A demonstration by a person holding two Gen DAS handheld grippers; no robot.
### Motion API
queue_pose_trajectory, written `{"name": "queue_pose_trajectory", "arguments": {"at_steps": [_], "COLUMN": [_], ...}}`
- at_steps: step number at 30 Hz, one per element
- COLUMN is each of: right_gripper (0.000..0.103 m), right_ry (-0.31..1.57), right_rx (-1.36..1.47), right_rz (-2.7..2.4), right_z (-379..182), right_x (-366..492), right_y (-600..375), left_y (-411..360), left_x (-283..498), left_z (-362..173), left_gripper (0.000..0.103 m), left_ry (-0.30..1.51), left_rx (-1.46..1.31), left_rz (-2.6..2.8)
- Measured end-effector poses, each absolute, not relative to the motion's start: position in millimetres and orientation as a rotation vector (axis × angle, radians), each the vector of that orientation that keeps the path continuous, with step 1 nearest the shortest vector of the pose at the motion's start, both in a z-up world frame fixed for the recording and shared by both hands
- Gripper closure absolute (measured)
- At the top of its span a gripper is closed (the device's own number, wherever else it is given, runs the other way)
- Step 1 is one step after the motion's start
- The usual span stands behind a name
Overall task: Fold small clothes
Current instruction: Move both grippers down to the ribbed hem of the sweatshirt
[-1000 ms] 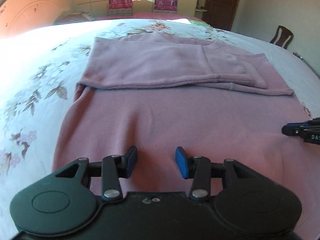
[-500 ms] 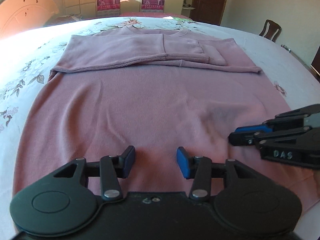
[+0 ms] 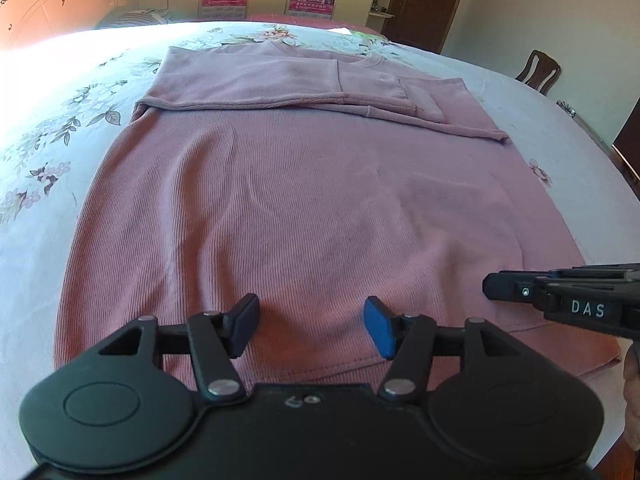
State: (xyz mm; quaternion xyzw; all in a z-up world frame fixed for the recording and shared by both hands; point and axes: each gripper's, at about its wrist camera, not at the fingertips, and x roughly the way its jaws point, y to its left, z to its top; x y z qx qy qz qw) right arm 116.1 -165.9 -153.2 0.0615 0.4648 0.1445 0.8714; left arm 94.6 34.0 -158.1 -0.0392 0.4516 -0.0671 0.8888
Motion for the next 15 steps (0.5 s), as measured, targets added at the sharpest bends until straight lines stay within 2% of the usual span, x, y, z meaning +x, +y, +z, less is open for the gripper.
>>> {"name": "queue_pose_trajectory", "arguments": {"at_steps": [7, 12, 13, 14, 15], "right_gripper": [0.093, 0.093, 0.093, 0.093, 0.093], "right_ry": [0.978, 0.983, 0.983, 0.984, 0.984], "right_rx": [0.033, 0.089, 0.094, 0.102, 0.108], "right_rz": [0.177, 0.091, 0.077, 0.068, 0.060], "right_z": [-163, -158, -157, -157, -157], "right_x": [90, 77, 74, 72, 69], "right_y": [-163, -185, -188, -189, -190], "left_y": [42, 48, 49, 50, 52], "left_x": [75, 67, 66, 64, 62], "left_z": [-164, -161, -160, -161, -161], "left_gripper": [0.045, 0.044, 0.041, 0.030, 0.028], "left_ry": [0.917, 0.909, 0.911, 0.918, 0.919], "left_rx": [-0.014, -0.006, -0.004, -0.003, -0.007], "left_rz": [-0.157, -0.172, -0.167, -0.156, -0.147]}}
